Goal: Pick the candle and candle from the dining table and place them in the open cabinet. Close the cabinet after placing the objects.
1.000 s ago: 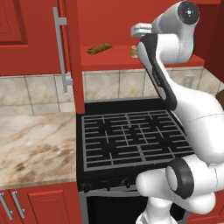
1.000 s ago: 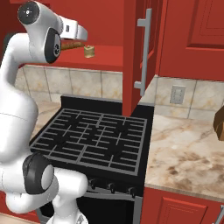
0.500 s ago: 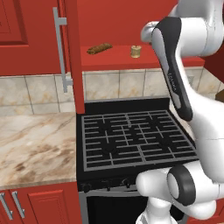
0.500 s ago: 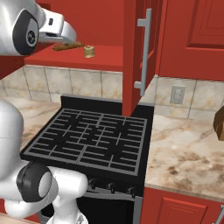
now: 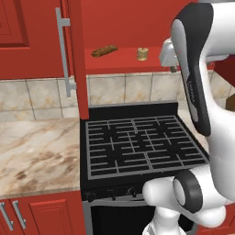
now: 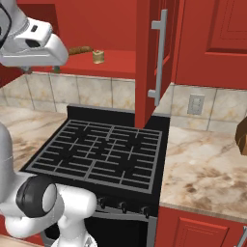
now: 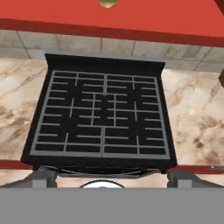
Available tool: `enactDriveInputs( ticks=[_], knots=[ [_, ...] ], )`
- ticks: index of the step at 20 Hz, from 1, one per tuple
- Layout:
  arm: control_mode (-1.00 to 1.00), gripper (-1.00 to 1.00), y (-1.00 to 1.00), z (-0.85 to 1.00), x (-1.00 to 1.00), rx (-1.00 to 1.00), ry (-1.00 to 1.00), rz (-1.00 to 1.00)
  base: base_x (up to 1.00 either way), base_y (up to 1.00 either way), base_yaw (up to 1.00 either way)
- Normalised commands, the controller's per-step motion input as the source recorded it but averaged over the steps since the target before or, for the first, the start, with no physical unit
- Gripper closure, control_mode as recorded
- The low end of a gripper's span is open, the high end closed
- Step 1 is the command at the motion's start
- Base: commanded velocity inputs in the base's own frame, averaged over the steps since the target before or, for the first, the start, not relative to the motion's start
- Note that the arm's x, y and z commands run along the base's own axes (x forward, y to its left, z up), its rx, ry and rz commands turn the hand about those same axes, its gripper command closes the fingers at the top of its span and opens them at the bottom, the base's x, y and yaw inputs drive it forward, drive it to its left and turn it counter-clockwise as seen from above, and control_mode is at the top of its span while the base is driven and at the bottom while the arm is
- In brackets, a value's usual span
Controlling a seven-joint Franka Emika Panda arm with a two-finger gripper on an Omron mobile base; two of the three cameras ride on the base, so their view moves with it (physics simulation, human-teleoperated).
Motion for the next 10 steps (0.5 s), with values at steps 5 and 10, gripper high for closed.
enactDriveInputs(
  ticks=[5,10],
  knots=[
    [-1.00,-1.00,-0.12,-1.00,-0.99,0.07,0.03,0.06,0.00,0.00,0.00],
    [-1.00,-1.00,-0.05,-0.84,-0.72,0.23,-0.03,0.18,0.00,0.00,0.00]
  ],
)
